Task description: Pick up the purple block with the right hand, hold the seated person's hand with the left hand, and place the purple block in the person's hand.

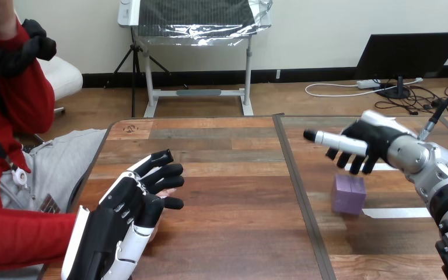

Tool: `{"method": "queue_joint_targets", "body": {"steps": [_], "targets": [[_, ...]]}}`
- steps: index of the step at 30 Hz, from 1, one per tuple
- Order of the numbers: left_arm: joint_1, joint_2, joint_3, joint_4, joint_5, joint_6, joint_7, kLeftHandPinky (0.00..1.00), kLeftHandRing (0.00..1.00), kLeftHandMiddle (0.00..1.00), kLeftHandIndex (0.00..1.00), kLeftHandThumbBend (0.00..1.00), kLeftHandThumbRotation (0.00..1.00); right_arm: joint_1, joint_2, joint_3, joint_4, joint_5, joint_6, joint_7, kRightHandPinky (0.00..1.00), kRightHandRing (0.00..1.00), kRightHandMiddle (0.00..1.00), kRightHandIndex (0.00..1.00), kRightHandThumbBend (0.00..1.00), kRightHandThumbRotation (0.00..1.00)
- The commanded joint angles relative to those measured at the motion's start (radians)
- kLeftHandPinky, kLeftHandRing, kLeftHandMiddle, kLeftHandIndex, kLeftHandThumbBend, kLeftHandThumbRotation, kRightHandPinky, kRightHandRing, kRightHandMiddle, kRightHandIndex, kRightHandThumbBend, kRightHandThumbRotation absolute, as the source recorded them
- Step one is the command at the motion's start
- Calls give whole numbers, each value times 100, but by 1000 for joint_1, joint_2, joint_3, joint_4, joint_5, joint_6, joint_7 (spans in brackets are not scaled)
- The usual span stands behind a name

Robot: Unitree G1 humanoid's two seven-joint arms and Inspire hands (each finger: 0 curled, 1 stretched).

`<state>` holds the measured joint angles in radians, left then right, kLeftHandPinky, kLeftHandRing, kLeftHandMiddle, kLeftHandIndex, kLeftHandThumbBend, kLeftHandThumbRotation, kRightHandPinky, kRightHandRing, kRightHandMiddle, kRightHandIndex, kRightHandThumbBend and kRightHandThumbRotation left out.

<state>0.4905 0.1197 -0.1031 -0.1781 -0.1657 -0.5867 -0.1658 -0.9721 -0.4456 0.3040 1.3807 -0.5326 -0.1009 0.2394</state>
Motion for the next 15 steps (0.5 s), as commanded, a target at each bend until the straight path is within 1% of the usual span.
{"method": "queue_joint_targets", "body": {"steps": [1, 4, 7, 15], "targets": [[-49, -24, 9, -3, 1, -18, -3, 61, 72, 75, 78, 70, 76, -60, -33, 26, -19, -25, 9, 29, 82, 86, 87, 84, 99, 100], [-49, -23, 7, -7, -2, -16, -4, 61, 72, 75, 77, 70, 76, -52, -35, 33, -19, -33, 2, 46, 84, 87, 88, 85, 98, 100], [-47, -23, 6, -13, -6, -8, -6, 61, 72, 74, 77, 70, 76, -41, -37, 28, -18, -32, -4, 47, 85, 89, 90, 86, 98, 100], [-45, -21, 5, -20, -13, -2, -10, 62, 73, 75, 77, 70, 75, -15, -35, 32, -17, -37, -4, 26, 88, 91, 91, 87, 100, 100]]}}
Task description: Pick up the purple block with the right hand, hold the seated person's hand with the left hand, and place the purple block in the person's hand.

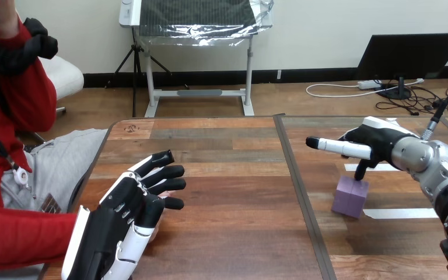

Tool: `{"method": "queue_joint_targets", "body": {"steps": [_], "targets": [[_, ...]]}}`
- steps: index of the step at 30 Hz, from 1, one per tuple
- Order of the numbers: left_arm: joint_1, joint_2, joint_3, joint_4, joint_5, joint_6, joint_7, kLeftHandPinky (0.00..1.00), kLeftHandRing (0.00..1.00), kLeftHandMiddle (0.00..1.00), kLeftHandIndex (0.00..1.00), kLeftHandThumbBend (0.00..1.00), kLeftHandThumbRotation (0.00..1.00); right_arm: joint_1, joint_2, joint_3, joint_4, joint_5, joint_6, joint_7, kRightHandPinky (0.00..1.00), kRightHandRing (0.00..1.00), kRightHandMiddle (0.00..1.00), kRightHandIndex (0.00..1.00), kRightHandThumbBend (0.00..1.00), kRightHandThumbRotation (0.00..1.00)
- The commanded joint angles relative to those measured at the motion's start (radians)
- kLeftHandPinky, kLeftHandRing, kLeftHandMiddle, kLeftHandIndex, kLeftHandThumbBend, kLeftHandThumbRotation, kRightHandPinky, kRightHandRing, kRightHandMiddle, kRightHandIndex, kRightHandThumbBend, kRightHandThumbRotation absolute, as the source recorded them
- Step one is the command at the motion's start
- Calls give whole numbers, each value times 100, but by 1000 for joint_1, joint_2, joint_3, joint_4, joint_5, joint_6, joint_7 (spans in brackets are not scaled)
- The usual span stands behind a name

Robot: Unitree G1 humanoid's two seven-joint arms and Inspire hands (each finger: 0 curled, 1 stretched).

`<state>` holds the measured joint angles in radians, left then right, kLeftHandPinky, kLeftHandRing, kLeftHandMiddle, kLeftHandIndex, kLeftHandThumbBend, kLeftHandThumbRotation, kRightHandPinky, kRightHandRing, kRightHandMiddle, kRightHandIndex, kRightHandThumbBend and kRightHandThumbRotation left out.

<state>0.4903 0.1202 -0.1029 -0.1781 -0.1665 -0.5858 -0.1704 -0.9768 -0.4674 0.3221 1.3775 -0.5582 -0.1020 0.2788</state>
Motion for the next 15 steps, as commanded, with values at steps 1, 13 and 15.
{"method": "queue_joint_targets", "body": {"steps": [1, 13, 15], "targets": [[-44, -21, 5, -20, -14, -2, -7, 62, 73, 75, 77, 70, 75, -9, -13, 15, -13, -13, -2, -15, 88, 91, 91, 87, 100, 100], [-41, -20, 4, -25, -28, 5, -15, 62, 73, 75, 78, 71, 74, -2, -9, 22, -12, -18, 1, -8, 90, 93, 93, 89, 98, 100], [-40, -20, 4, -25, -30, 7, -16, 62, 73, 75, 78, 71, 74, -1, -9, 24, -11, -19, 5, -8, 90, 93, 93, 90, 97, 100]]}}
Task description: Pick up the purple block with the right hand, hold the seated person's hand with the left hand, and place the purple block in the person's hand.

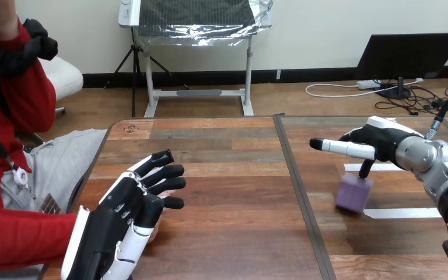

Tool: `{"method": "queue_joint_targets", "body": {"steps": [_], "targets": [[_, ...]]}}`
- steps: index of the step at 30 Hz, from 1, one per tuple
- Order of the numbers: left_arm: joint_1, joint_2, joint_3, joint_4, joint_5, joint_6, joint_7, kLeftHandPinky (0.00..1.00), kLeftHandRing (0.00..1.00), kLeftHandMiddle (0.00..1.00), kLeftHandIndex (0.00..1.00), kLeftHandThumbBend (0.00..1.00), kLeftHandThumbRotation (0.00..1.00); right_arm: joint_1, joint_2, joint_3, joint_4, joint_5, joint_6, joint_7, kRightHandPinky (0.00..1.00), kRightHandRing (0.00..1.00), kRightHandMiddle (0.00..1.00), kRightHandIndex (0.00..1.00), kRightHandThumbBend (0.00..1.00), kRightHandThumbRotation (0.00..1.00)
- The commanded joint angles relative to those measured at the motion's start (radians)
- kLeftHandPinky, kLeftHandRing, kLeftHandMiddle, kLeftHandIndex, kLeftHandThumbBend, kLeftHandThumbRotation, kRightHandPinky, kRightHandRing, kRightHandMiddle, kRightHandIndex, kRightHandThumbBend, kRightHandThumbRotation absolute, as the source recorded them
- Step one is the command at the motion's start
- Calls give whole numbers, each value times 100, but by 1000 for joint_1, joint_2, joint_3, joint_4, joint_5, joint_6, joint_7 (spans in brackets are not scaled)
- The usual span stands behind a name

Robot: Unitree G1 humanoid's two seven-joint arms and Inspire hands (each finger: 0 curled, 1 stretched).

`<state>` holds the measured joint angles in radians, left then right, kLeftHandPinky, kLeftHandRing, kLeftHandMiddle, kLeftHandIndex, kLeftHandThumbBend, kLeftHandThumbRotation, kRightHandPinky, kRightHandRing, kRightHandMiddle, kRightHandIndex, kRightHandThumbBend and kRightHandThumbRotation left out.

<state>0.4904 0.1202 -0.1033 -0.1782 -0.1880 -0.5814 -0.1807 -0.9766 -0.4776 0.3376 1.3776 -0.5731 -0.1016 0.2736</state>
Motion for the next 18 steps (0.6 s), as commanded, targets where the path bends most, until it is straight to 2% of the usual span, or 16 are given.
{"method": "queue_joint_targets", "body": {"steps": [1, 18], "targets": [[-40, -19, 5, -26, -9, 2, -6, 62, 73, 75, 78, 71, 74, -1, 2, 9, -11, -5, 5, -3, 90, 93, 93, 90, 97, 100], [-43, -18, 7, -18, -10, -7, -15, 62, 73, 76, 79, 70, 73, 5, 1, 16, -14, -16, -1, -20, 88, 92, 92, 89, 98, 100]]}}
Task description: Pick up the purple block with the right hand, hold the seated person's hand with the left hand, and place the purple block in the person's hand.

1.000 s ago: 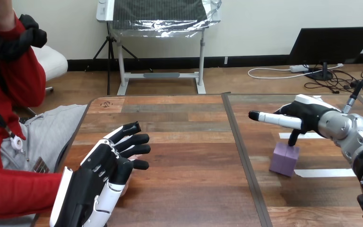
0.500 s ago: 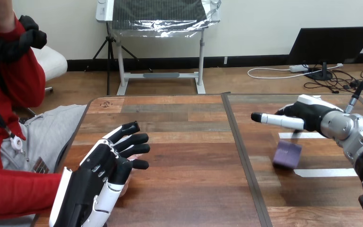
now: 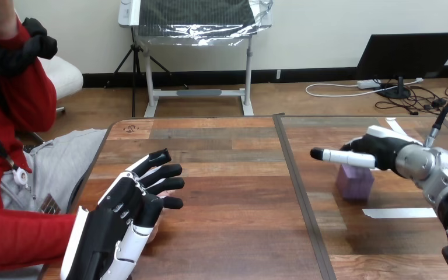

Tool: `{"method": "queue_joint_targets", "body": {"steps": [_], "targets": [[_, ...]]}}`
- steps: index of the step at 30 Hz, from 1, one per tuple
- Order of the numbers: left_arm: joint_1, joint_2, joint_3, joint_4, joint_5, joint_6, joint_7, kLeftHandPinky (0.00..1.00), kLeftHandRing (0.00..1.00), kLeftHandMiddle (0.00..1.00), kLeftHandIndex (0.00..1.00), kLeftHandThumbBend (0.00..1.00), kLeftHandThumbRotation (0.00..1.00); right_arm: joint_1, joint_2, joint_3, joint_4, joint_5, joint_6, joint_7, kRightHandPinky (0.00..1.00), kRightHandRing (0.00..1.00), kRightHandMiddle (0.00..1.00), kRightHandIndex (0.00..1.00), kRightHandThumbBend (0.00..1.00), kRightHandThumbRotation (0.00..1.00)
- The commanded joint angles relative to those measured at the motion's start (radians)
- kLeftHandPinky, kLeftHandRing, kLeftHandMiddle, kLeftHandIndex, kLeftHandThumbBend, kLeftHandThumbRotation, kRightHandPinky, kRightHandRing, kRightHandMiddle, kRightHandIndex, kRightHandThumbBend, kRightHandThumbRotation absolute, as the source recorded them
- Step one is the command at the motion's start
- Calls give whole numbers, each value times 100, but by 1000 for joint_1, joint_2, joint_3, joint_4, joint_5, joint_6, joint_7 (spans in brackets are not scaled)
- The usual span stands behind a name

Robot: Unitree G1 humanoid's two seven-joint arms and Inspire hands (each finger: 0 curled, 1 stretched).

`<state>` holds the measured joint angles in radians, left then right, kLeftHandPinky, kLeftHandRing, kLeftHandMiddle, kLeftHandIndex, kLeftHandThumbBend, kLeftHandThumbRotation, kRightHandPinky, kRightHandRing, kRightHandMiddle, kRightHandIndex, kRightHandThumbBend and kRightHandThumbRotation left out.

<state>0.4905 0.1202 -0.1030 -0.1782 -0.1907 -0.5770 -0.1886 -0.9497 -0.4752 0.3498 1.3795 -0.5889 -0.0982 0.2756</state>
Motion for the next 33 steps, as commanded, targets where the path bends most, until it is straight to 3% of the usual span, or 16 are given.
{"method": "queue_joint_targets", "body": {"steps": [1, 33], "targets": [[-43, -18, 7, -17, -8, -12, -8, 62, 73, 76, 79, 70, 73, -21, -1, 3, -16, 1, -4, -22, 88, 92, 92, 89, 97, 100], [-38, -22, 9, -32, -10, 8, -7, 63, 73, 76, 79, 69, 72, -24, -1, -12, -16, 17, 1, -20, 87, 90, 90, 87, 95, 100]]}}
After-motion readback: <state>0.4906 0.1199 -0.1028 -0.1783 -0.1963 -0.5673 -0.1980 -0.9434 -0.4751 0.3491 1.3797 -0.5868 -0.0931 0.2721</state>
